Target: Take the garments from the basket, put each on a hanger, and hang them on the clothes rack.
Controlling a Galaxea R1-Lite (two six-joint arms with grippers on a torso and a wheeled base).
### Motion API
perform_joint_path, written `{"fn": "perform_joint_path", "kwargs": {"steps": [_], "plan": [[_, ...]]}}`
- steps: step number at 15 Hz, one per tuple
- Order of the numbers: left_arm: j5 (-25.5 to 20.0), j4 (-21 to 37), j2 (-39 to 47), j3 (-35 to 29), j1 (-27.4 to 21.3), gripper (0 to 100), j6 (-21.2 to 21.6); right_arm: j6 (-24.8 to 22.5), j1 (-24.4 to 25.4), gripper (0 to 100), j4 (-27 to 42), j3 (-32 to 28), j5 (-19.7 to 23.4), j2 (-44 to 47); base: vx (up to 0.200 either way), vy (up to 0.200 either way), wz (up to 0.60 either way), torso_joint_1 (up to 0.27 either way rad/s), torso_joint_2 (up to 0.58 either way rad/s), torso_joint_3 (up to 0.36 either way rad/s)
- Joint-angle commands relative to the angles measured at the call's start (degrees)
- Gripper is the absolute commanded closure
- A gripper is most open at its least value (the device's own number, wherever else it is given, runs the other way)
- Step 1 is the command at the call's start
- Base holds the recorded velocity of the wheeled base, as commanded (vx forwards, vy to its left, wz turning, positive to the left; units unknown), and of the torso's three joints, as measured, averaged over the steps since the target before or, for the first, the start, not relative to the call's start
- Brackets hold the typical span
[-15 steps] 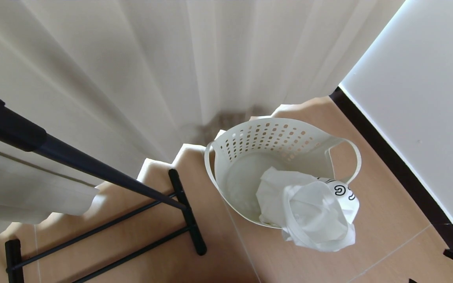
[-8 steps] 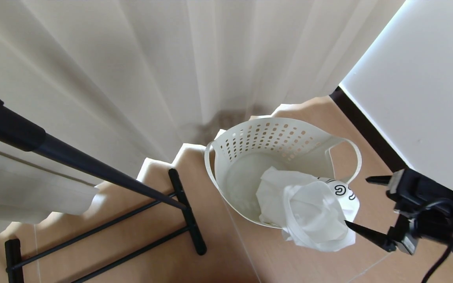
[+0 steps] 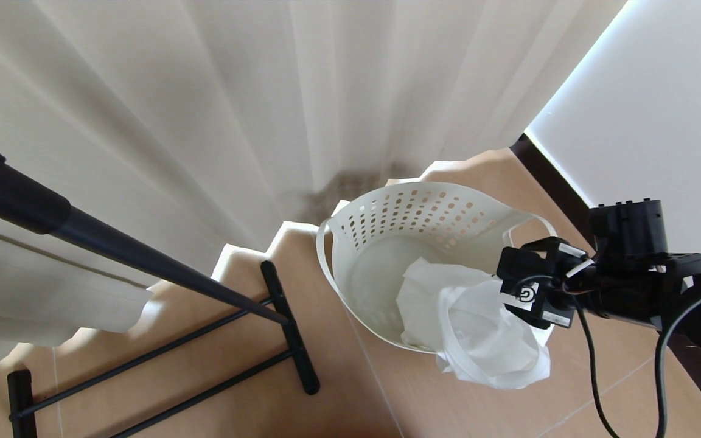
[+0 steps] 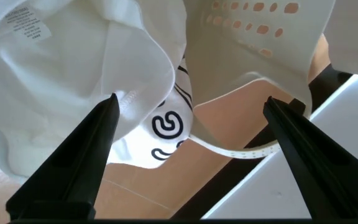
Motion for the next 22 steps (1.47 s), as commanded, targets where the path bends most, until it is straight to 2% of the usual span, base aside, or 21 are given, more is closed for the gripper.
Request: {"fn": "perform_joint_path", "kwargs": {"steps": [1,4,6,8,11,20,21,22], "plan": [[0.0,0.0,0.0,0.0,0.0,0,0.0,0.4,0.1,0,-0.2,-1.1,-0.1,3.6,0.0,0.0,0.0,0.0,0.0,0.0],[0.1,0.0,0.0,0.0,0.0,0,0.0,0.5,0.1,0,-7.6,-0.7,-0.2,8.0,0.0,0.0,0.0,0.0,0.0,0.0],[0.0,0.0,0.0,0.0,0.0,0,0.0,0.5,-0.1,0,-8.7,-1.2,-0.3,10.0,0.0,0.0,0.0,0.0,0.0,0.0],[0.1,0.0,0.0,0.0,0.0,0,0.0,0.7,-0.1,0,-10.6,-1.7,-2.3,12.3,0.0,0.0,0.0,0.0,0.0,0.0],[0.0,0.0,0.0,0.0,0.0,0,0.0,0.7,-0.3,0,-16.0,-2.4,-2.6,16.7,0.0,0.0,0.0,0.0,0.0,0.0],[0.1,0.0,0.0,0.0,0.0,0,0.0,2.4,-0.9,0,-17.2,-9.7,-5.2,22.0,0.0,0.0,0.0,0.0,0.0,0.0],[0.1,0.0,0.0,0.0,0.0,0,0.0,2.4,-0.9,100,-17.2,-10.1,-5.3,22.0,0.0,0.0,0.0,0.0,0.0,0.0],[0.1,0.0,0.0,0.0,0.0,0,0.0,2.5,-0.9,100,-17.2,-10.4,-5.3,22.1,0.0,0.0,0.0,0.0,0.0,0.0]]}}
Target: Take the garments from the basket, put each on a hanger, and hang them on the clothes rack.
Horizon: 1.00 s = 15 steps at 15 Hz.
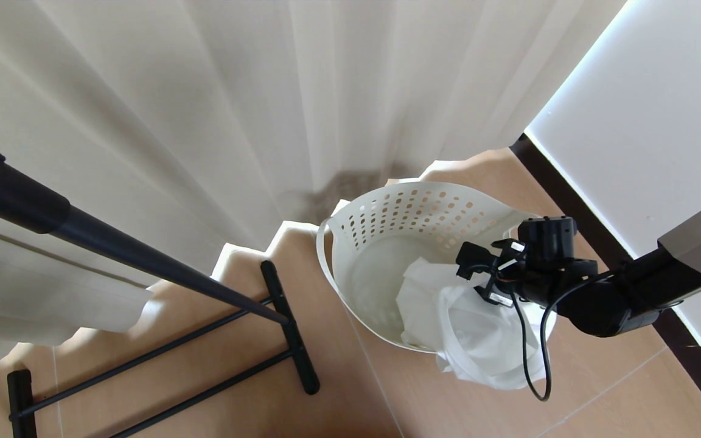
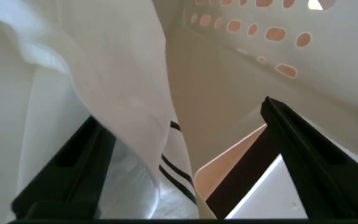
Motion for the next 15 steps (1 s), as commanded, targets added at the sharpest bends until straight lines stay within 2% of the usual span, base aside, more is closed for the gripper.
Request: {"fn": "perform_joint_path", "kwargs": {"steps": [1,4,6,7,8,9,11,12,13,14,15], "plan": [[0.0,0.0,0.0,0.0,0.0,0,0.0,0.6,0.0,100,-0.1,-0.5,0.0,0.7,0.0,0.0,0.0,0.0,0.0,0.0],[0.0,0.0,0.0,0.0,0.0,0,0.0,8.9,0.5,100,-0.2,-0.2,0.4,-0.9,0.0,0.0,0.0,0.0,0.0,0.0],[0.0,0.0,0.0,0.0,0.0,0,0.0,21.7,0.8,100,-4.0,3.0,2.5,-7.3,0.0,0.0,0.0,0.0,0.0,0.0],[0.0,0.0,0.0,0.0,0.0,0,0.0,24.0,0.8,100,-5.0,4.1,3.9,-9.2,0.0,0.0,0.0,0.0,0.0,0.0],[0.0,0.0,0.0,0.0,0.0,0,0.0,24.0,0.8,100,-5.0,4.1,3.9,-9.2,0.0,0.0,0.0,0.0,0.0,0.0],[0.0,0.0,0.0,0.0,0.0,0,0.0,35.8,4.1,100,-9.1,10.3,10.3,-22.4,0.0,0.0,0.0,0.0,0.0,0.0],[0.0,0.0,0.0,0.0,0.0,0,0.0,48.8,10.5,100,-10.4,11.9,11.3,-33.5,0.0,0.0,0.0,0.0,0.0,0.0],[0.0,0.0,0.0,0.0,0.0,0,0.0,52.6,12.2,100,-10.4,11.9,11.3,-36.5,0.0,0.0,0.0,0.0,0.0,0.0],[0.0,0.0,0.0,0.0,0.0,0,0.0,58.4,14.6,100,-10.3,13.5,11.3,-42.1,0.0,0.0,0.0,0.0,0.0,0.0],[0.0,0.0,0.0,0.0,0.0,0,0.1,60.4,15.4,100,-9.4,14.1,12.0,-44.1,0.0,0.0,0.0,0.0,0.0,0.0],[0.0,-0.1,0.0,0.0,0.0,0,0.1,61.0,15.6,100,-8.9,14.9,14.6,-45.4,0.0,0.0,0.0,0.0,0.0,0.0]]}}
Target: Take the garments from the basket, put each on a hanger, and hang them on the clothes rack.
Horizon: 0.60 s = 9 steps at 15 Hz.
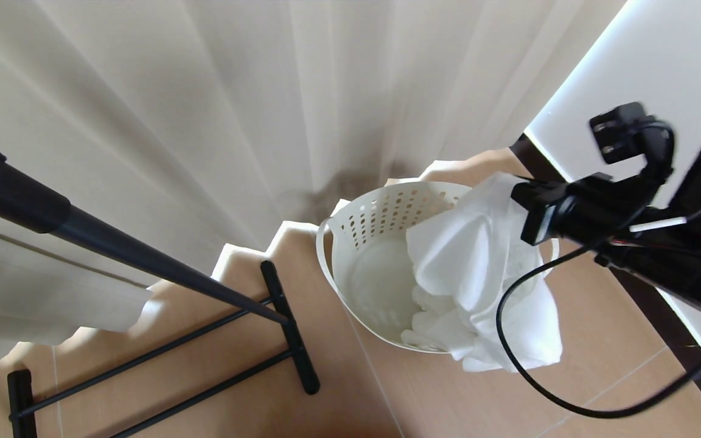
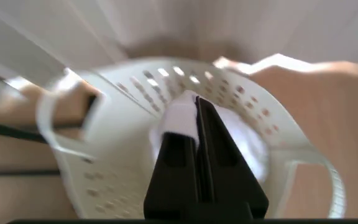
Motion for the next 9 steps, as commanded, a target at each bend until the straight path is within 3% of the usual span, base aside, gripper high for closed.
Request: {"fn": "perform_joint_path", "kwargs": {"steps": [1,9], "plan": [[0.1,0.0,0.0,0.0,0.0,0,0.0,4.2,4.2,100,0.2,3.0,2.7,-12.0,0.0,0.0,0.0,0.0,0.0,0.0],[0.0,0.1,0.0,0.0,0.0,0,0.0,0.3,4.1,100,-0.2,4.6,2.5,-12.2,0.0,0.0,0.0,-0.001,0.0,0.023]]}}
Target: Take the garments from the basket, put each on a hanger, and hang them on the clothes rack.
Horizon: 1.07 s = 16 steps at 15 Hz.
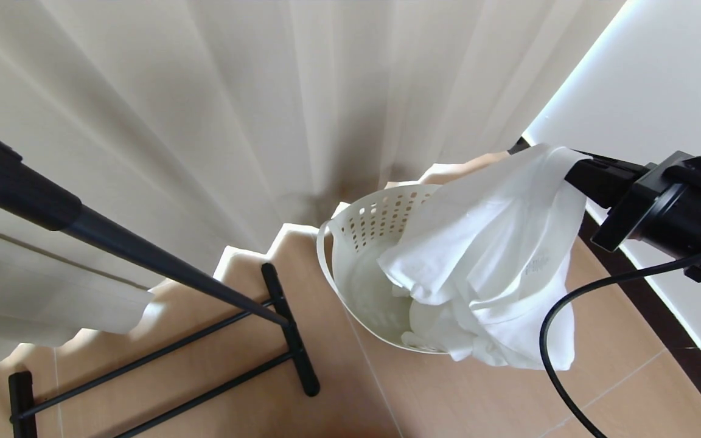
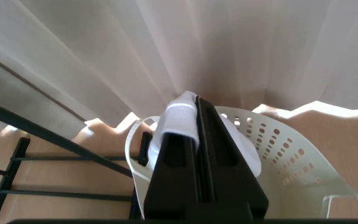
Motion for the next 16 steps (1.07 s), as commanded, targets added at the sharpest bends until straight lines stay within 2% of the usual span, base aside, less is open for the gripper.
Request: {"fn": "perform_joint_path", "kwargs": {"steps": [1,8,16], "plan": [[0.0,0.0,0.0,0.0,0.0,0,0.0,-0.2,0.0,100,-0.1,0.3,0.0,-0.3,0.0,0.0,0.0,0.002,-0.01,0.163],[0.0,0.0,0.0,0.0,0.0,0,0.0,-1.2,-0.2,100,-2.0,2.4,0.3,-0.6,0.0,0.0,0.0,0.002,0.0,0.197],[0.0,0.0,0.0,0.0,0.0,0,-0.1,-1.6,-0.3,100,-3.6,3.3,0.1,-0.9,0.0,0.0,0.0,0.088,-0.38,-0.09]]}}
